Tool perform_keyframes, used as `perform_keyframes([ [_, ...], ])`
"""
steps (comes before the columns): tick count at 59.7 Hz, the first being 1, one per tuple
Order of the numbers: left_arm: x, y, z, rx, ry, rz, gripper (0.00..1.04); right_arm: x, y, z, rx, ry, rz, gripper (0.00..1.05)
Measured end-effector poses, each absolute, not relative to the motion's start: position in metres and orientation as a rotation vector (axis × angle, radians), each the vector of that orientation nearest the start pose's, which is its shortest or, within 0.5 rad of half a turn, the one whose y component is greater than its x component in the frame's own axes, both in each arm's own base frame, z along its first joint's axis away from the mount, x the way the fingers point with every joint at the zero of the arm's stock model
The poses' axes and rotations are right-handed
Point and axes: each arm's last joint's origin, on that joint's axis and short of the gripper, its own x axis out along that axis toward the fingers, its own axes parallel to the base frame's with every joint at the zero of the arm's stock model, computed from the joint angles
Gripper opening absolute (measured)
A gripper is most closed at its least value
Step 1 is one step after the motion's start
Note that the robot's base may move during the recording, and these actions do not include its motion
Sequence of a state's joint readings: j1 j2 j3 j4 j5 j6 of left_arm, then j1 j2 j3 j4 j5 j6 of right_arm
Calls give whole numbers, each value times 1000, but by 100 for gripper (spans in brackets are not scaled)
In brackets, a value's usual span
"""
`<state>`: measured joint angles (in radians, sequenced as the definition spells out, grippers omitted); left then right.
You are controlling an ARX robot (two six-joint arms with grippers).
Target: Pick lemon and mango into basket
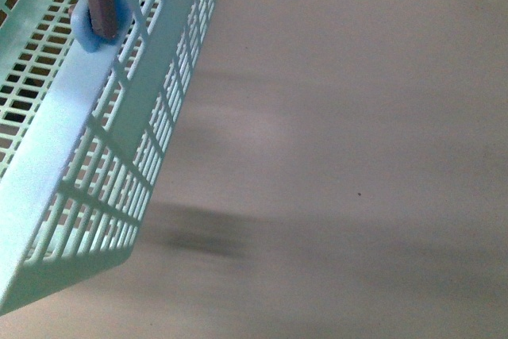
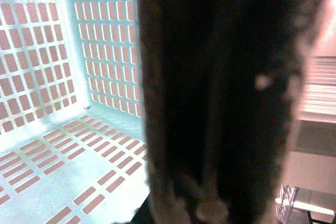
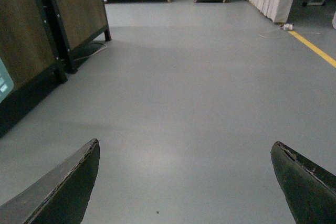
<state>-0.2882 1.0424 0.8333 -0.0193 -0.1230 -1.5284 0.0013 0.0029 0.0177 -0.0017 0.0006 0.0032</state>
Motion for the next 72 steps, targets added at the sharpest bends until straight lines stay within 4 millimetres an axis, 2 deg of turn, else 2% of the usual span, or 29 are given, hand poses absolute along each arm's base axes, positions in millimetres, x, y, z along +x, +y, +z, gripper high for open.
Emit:
perform_keyframes([
  [72, 224, -63, 318, -1471, 302, 40, 4, 97, 0, 169, 3, -13, 1, 96],
])
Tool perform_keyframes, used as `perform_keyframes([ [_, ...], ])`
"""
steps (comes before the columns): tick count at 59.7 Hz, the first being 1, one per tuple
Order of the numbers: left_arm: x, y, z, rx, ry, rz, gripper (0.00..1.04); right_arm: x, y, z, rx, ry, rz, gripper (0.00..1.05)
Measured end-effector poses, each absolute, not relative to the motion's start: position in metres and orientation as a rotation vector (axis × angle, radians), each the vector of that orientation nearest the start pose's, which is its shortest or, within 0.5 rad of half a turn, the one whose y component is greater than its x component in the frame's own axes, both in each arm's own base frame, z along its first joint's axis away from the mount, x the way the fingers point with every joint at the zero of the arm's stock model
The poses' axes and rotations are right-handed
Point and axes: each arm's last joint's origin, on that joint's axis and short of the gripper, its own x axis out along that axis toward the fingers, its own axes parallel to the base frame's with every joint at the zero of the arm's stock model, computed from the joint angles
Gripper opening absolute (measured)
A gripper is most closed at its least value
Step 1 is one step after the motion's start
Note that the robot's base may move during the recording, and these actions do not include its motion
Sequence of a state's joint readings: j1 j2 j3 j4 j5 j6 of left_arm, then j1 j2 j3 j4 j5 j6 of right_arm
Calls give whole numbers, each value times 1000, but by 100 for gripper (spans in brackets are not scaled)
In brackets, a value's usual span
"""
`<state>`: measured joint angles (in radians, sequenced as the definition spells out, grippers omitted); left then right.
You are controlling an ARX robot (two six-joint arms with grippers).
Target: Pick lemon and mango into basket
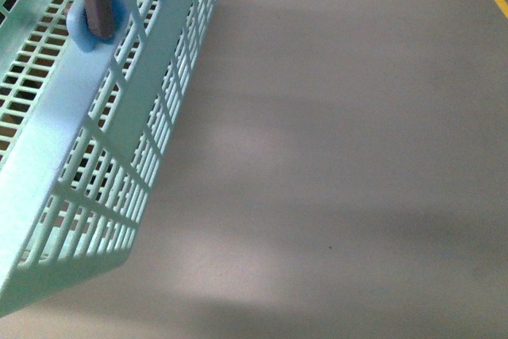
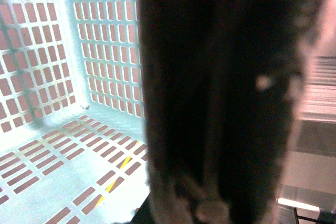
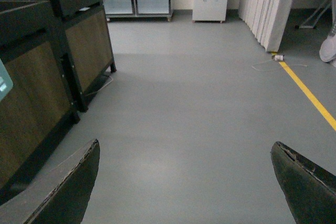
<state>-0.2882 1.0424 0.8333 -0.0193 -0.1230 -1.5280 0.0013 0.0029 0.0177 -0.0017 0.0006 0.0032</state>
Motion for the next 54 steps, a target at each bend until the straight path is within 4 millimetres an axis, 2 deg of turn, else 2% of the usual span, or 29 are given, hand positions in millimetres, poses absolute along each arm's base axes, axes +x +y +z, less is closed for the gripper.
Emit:
perform_keyframes([
  [54, 224, -63, 318, -1471, 301, 40, 4, 97, 0, 169, 3, -13, 1, 96],
])
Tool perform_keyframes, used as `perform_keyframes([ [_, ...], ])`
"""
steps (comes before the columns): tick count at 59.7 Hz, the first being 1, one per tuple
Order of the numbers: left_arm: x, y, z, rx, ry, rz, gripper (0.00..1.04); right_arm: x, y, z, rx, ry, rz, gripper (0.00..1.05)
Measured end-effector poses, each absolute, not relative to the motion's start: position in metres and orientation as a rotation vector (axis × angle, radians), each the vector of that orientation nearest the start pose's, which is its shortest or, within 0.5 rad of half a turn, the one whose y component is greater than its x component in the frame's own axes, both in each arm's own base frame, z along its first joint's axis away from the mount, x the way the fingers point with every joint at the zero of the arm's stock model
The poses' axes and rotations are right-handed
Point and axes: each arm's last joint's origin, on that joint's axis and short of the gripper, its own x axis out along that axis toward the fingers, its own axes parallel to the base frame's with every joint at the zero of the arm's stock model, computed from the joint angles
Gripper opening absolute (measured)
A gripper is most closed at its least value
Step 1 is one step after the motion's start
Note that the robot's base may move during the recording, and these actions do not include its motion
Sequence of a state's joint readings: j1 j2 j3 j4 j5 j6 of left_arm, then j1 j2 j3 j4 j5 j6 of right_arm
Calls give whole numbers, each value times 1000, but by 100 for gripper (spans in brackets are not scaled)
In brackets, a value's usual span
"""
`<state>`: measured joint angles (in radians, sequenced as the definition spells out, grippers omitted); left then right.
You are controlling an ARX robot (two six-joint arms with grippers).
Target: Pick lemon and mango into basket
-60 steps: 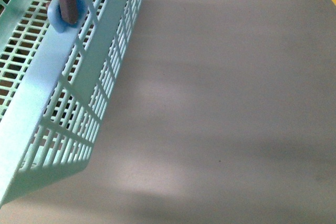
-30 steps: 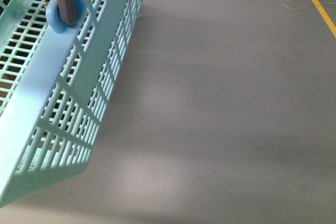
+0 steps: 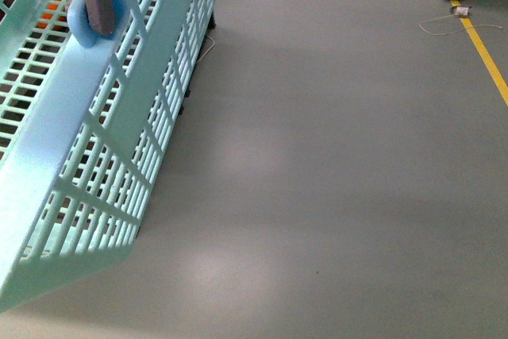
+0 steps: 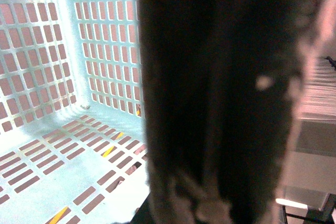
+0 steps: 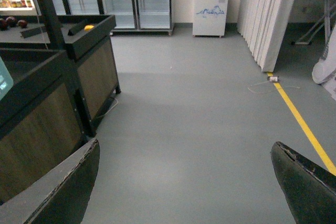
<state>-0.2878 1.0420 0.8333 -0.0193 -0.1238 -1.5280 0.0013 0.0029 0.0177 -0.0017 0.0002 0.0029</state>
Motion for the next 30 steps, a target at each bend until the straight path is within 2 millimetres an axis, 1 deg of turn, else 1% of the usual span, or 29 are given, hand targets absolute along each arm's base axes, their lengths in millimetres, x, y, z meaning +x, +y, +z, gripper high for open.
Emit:
perform_keyframes([
  [21, 224, -63, 317, -1473, 302, 40, 4, 97, 0, 169, 3, -14, -2, 96],
  [30, 224, -66, 318, -1483, 330, 13, 4, 97, 0, 169, 3, -13, -2, 96],
])
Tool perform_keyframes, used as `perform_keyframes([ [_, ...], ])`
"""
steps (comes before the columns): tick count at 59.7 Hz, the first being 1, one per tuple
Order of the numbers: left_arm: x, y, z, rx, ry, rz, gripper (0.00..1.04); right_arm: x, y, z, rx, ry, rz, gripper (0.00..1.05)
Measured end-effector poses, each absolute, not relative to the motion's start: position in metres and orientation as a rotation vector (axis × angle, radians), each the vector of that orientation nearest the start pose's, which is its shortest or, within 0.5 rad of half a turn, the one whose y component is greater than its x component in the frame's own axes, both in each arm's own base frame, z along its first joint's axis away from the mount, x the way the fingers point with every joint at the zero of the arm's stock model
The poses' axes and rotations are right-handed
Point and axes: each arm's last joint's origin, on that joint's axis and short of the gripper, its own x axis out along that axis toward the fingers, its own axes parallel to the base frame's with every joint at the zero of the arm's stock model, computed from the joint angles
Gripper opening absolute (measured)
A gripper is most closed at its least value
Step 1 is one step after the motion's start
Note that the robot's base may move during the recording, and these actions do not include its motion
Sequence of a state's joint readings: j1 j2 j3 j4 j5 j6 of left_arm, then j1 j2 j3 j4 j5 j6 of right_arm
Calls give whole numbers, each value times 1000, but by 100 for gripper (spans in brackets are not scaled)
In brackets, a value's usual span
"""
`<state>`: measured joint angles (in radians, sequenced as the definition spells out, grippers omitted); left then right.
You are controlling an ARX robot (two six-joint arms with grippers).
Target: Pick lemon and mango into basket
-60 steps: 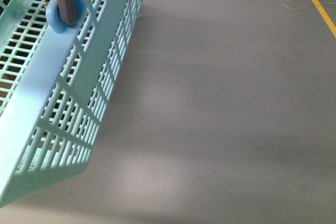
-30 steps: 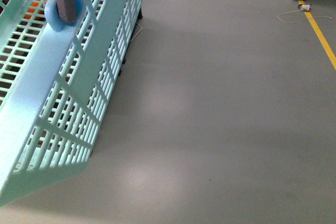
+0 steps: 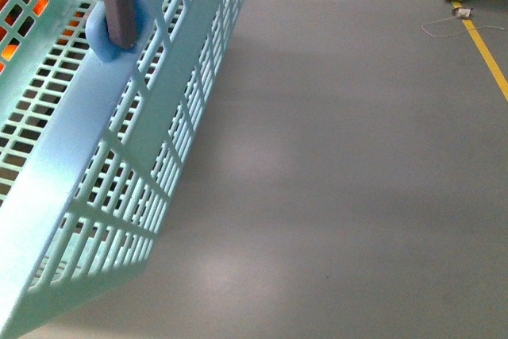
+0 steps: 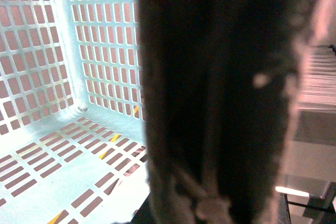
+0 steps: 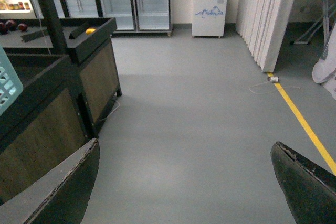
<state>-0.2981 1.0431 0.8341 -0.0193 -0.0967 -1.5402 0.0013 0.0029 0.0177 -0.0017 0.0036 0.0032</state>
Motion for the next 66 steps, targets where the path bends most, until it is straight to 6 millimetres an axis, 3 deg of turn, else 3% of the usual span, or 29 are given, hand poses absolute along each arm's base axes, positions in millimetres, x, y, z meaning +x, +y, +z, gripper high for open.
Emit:
perform_keyframes([
  [66, 224, -64, 317, -1472, 308, 38, 4, 97, 0, 169, 3, -14, 0, 96],
])
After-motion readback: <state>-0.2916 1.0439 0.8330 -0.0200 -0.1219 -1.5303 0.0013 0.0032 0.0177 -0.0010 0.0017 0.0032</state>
